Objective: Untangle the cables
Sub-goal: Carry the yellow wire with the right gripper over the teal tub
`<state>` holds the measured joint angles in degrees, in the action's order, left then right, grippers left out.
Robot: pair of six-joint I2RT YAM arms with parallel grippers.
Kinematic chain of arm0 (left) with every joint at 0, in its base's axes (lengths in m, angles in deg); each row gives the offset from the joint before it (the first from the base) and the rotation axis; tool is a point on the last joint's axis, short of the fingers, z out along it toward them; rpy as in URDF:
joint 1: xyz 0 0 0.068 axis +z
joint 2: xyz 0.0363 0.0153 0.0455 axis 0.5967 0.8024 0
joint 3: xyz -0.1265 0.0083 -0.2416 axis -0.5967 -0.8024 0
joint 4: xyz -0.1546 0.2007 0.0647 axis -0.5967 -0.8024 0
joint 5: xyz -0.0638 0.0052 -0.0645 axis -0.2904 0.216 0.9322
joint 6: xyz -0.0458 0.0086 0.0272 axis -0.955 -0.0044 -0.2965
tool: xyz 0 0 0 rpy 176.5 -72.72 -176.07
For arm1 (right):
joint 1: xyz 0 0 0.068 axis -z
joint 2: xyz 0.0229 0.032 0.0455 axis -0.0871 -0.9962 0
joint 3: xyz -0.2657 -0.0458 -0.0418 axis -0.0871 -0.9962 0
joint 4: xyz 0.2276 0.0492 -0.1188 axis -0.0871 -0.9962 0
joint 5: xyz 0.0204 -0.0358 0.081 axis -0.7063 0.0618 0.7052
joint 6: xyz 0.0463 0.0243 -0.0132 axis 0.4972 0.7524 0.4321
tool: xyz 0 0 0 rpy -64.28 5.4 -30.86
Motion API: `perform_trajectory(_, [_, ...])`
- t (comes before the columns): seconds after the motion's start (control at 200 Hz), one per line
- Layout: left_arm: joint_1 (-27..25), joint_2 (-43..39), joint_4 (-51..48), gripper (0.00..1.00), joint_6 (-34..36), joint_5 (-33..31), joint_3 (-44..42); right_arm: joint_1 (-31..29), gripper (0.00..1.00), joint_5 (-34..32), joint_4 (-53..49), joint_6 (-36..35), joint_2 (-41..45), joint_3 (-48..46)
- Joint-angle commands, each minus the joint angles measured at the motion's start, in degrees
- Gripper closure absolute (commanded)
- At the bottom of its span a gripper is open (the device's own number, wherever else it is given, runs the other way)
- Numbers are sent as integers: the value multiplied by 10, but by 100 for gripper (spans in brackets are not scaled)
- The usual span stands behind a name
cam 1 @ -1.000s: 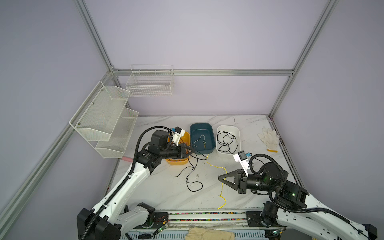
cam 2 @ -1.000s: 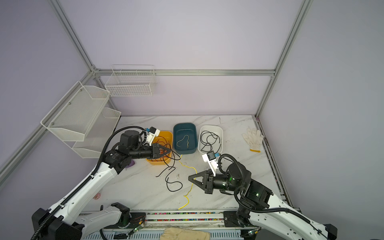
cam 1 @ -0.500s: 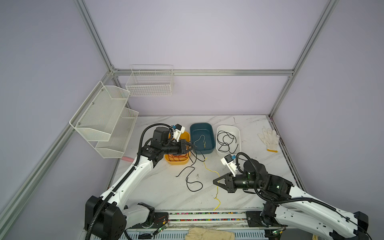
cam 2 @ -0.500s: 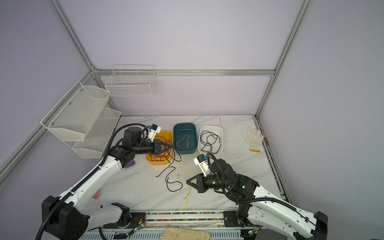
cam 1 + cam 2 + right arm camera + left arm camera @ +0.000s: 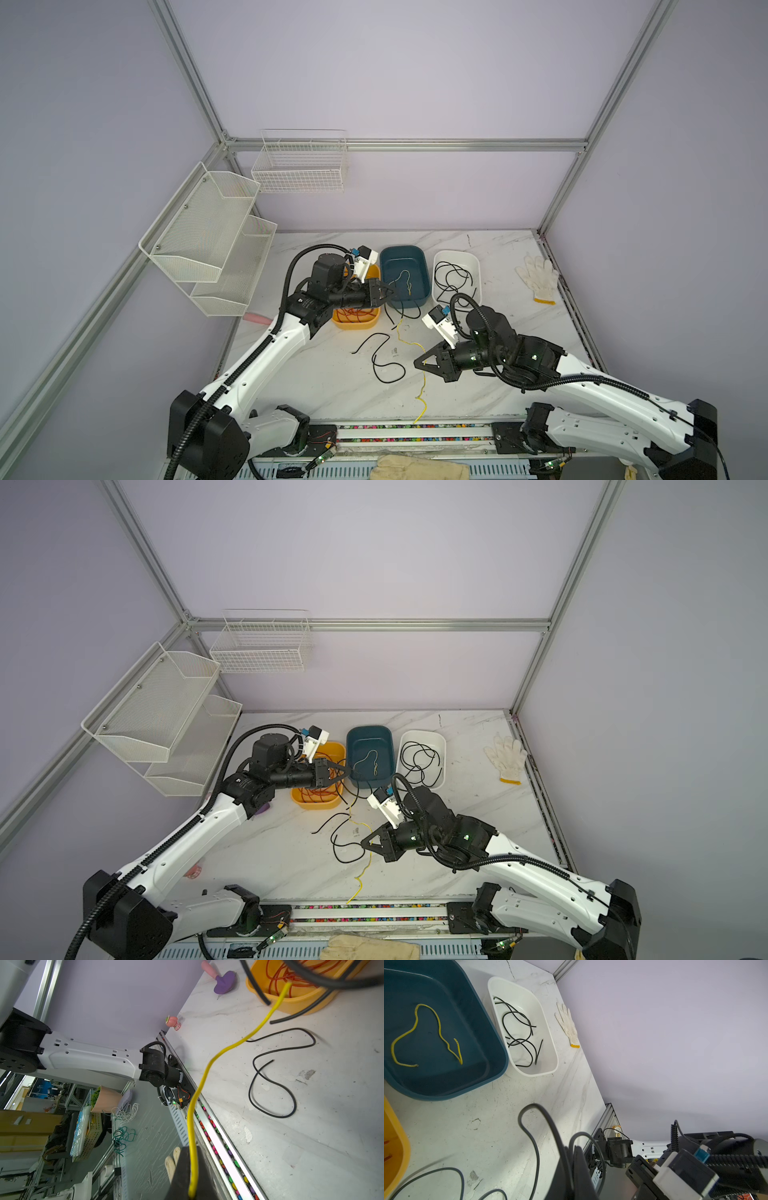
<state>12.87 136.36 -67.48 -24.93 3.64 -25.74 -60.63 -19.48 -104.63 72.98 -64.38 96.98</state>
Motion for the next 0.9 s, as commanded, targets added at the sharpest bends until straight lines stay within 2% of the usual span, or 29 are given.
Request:
perform_trajectory(0.0, [7, 3, 4, 100, 0, -40, 76, -1, 100, 17, 3, -10, 23, -20])
perform_trajectory(0.05, [16, 3, -6, 100, 6, -57, 86, -1, 100, 1, -8, -1, 30, -25])
perform_trajectory(0.175, [42, -7, -58, 100, 43, -94, 109, -2, 100, -102, -60, 3, 44, -16])
perform_trajectory(0.325, [50, -36, -158, 100, 131, -175, 121, 0, 100, -196, -77, 0, 11, 13])
perform_trajectory(0.445, [52, -71, -207, 100, 189, -217, 97, 7, 100, -259, -73, -23, -53, 58])
perform_trajectory(0.65, [52, -152, -234, 100, 251, -251, 27, 78, 100, -314, -50, -99, -197, 160])
perform_trajectory(0.895, [51, -236, -165, 100, 246, -262, -79, 149, 100, -366, -48, -178, -421, 310])
